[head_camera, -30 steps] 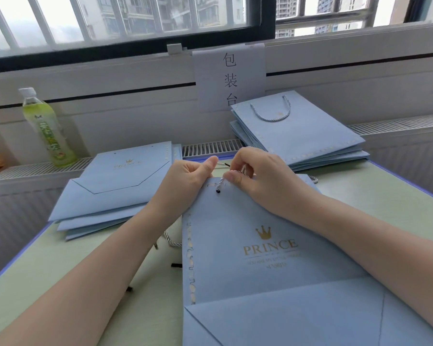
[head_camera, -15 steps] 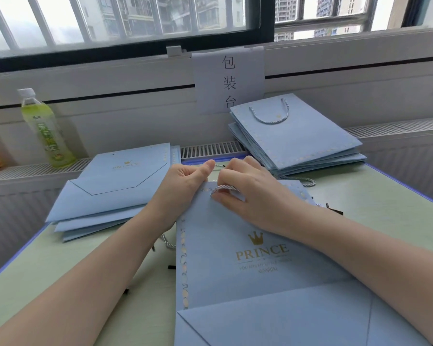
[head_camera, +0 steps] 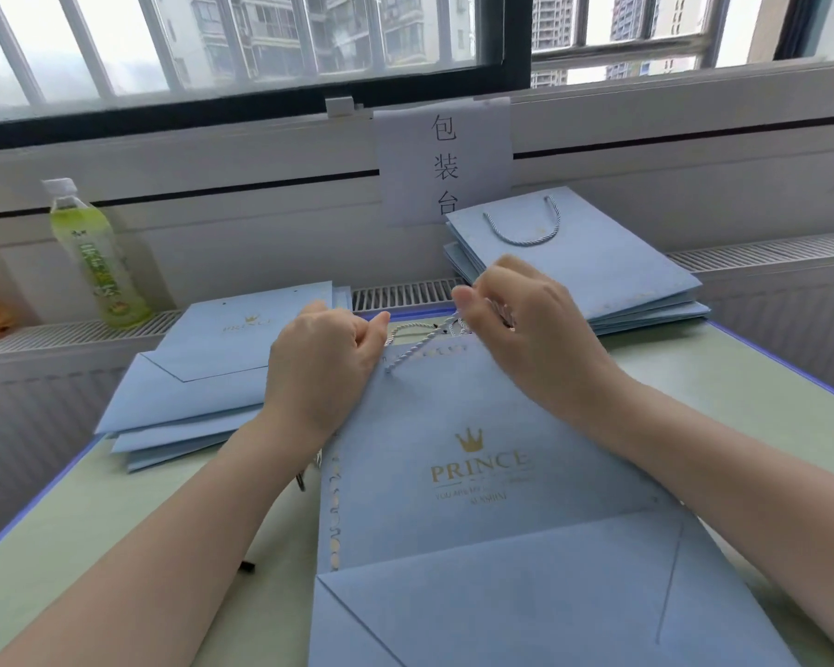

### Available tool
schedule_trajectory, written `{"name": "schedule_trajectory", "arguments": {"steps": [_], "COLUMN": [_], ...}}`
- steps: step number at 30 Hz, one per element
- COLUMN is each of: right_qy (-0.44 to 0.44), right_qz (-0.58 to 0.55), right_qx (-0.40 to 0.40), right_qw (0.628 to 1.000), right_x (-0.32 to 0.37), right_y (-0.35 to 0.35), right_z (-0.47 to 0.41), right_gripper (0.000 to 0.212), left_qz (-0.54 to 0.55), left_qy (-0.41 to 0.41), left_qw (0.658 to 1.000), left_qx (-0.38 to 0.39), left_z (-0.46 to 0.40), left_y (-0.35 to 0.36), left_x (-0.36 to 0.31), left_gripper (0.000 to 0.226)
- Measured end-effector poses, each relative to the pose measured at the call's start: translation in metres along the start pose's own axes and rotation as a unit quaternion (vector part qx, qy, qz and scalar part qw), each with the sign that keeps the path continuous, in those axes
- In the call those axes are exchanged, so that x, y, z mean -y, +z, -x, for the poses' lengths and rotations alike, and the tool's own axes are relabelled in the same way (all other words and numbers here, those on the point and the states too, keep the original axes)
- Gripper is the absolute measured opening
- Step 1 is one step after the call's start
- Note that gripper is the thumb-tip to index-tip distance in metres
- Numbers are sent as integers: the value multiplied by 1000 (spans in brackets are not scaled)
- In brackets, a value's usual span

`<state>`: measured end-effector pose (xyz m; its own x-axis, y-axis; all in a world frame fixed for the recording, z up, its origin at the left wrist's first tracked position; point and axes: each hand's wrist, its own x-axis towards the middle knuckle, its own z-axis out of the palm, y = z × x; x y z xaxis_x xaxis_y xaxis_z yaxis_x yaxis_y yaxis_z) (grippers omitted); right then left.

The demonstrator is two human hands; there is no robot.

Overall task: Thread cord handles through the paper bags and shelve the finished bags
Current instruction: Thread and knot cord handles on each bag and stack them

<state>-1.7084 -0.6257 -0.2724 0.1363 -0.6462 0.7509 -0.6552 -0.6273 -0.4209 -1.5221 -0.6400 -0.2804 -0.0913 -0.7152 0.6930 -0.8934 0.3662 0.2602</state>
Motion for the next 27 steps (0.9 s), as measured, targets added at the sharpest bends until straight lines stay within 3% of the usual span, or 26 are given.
{"name": "schedule_trajectory", "arguments": {"steps": [3,6,10,12,13,14,15,16,18,21,24,27], "right_qy": [63,76,66,60,59,58,53,48,45,100,221,275], "right_qz": [-94,-151,-172,-169,-161,-149,-137,-129,-136,-237,-436,-529], "right_qx": [-106,-186,-137,-69,-35,-5,17,34,49,45,31,22], "right_qw": [988,968,973,981,985,987,989,990,988,965,872,802], "right_x": [1,2,6,6,5,4,3,4,4,2,-2,-8], "right_y": [-11,-19,-15,-10,-8,-6,-4,-2,0,-4,-11,-15], "right_z": [-8,-11,-8,-4,-2,0,2,4,5,1,-6,-10], "right_gripper": [44,45,35,26,23,20,17,15,9,10,10,12], "left_qz": [-198,-291,-340,-230,-89,89,241,323,344,282,265,302], "left_qy": [-59,-134,-125,-68,-42,-17,2,20,52,76,42,13], "left_qw": [978,943,924,968,993,994,968,941,928,949,960,947], "left_qx": [22,92,125,75,57,54,72,98,135,117,84,110], "left_z": [-4,-11,-9,-10,-9,-8,-5,-2,4,8,5,4], "left_y": [-7,-16,-21,-18,-17,-16,-15,-13,-6,9,13,8], "left_x": [2,5,-2,-6,-11,-19,-28,-37,-43,-35,-23,-18], "left_gripper": [43,40,32,23,20,17,16,14,9,10,17,22]}}
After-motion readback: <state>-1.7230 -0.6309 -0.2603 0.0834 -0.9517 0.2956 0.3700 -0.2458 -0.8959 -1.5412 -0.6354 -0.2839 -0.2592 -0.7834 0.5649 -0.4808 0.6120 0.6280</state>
